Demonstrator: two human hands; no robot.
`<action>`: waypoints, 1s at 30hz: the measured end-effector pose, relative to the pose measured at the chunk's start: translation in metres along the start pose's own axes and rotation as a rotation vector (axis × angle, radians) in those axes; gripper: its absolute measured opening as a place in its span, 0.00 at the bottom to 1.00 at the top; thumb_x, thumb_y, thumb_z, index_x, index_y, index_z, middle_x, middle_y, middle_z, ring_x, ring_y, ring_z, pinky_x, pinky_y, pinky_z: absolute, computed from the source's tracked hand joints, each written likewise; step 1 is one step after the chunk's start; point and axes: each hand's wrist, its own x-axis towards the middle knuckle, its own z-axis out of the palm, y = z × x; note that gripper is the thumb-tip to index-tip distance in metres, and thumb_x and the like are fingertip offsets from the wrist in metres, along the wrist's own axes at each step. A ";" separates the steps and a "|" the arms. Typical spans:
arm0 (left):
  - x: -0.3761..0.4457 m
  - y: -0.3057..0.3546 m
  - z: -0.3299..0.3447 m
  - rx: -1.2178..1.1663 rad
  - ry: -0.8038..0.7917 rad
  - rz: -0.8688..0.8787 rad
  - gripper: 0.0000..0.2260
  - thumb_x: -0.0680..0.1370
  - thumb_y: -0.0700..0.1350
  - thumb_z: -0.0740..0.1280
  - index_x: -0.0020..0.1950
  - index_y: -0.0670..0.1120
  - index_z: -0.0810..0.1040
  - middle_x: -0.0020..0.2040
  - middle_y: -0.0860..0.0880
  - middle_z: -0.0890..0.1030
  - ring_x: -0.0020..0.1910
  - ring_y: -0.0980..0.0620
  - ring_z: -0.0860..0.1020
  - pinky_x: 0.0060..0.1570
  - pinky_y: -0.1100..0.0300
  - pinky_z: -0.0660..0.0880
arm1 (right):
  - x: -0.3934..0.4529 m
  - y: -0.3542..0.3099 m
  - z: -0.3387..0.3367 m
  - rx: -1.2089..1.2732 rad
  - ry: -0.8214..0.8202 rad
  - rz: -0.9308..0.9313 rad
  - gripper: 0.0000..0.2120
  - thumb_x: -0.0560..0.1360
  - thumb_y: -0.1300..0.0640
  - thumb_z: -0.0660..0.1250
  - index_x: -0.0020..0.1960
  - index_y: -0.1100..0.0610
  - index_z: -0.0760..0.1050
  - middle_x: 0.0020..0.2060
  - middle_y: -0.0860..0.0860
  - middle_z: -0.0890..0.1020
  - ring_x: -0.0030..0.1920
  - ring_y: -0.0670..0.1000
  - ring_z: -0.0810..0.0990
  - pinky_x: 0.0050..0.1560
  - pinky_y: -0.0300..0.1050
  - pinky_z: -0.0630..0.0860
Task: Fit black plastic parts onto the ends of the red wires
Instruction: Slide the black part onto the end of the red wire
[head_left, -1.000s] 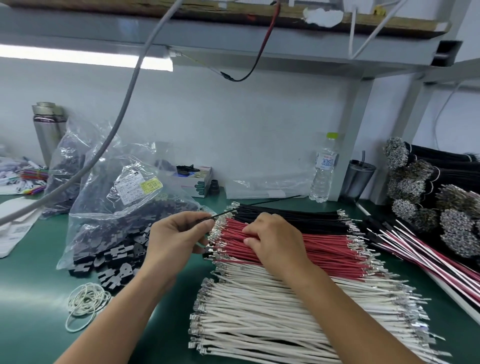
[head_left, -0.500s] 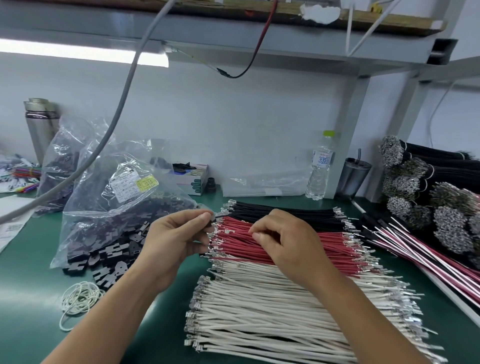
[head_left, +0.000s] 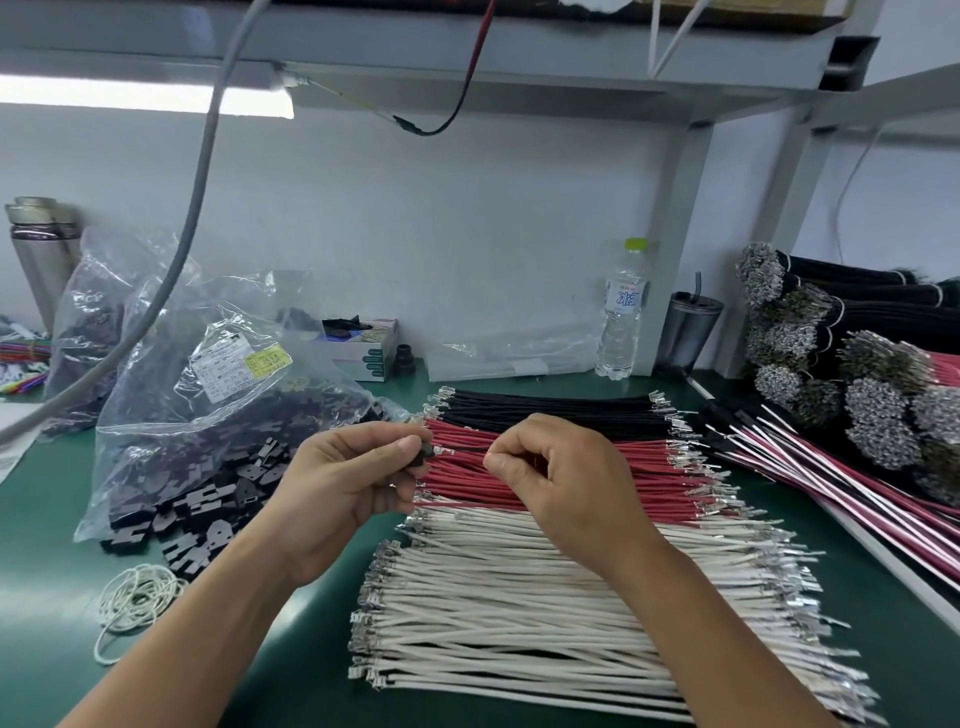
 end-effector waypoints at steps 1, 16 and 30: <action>0.000 0.000 0.000 -0.003 -0.004 -0.002 0.15 0.68 0.44 0.77 0.52 0.38 0.87 0.40 0.40 0.83 0.32 0.50 0.79 0.35 0.59 0.81 | 0.000 0.000 0.000 0.002 -0.020 0.011 0.05 0.77 0.47 0.68 0.44 0.45 0.80 0.41 0.37 0.81 0.44 0.41 0.79 0.43 0.45 0.76; -0.001 -0.003 -0.001 0.021 -0.083 0.003 0.13 0.68 0.42 0.77 0.51 0.38 0.87 0.40 0.40 0.84 0.33 0.49 0.80 0.36 0.59 0.81 | 0.006 0.001 -0.005 -0.017 -0.222 0.207 0.08 0.78 0.46 0.67 0.40 0.43 0.79 0.37 0.34 0.81 0.39 0.39 0.78 0.47 0.48 0.75; 0.000 -0.003 -0.006 0.045 -0.119 -0.021 0.27 0.61 0.50 0.87 0.53 0.36 0.86 0.42 0.39 0.84 0.35 0.48 0.81 0.36 0.59 0.81 | 0.008 0.000 -0.011 0.200 -0.251 0.237 0.07 0.77 0.52 0.71 0.40 0.49 0.82 0.34 0.42 0.83 0.36 0.43 0.80 0.48 0.54 0.80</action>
